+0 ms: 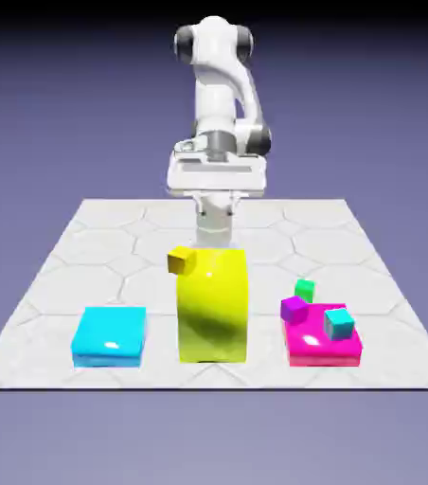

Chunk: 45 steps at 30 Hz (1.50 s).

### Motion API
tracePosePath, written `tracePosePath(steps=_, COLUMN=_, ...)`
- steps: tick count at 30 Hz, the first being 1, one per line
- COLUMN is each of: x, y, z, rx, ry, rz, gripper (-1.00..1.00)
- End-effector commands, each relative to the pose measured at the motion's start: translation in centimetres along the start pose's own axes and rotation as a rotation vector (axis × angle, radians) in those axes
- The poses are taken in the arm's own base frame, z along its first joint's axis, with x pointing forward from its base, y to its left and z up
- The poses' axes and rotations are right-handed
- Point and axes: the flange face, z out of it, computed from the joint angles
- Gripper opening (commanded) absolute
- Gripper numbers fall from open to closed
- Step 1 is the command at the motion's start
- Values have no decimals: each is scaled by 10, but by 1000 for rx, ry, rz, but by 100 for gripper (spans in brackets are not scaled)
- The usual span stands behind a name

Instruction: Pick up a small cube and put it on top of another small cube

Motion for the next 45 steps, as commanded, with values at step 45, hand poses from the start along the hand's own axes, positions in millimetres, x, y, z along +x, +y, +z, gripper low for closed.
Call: tracePosePath(steps=45, x=-425, y=36, z=29, rx=-377, ry=-103, rz=316, gripper=0)
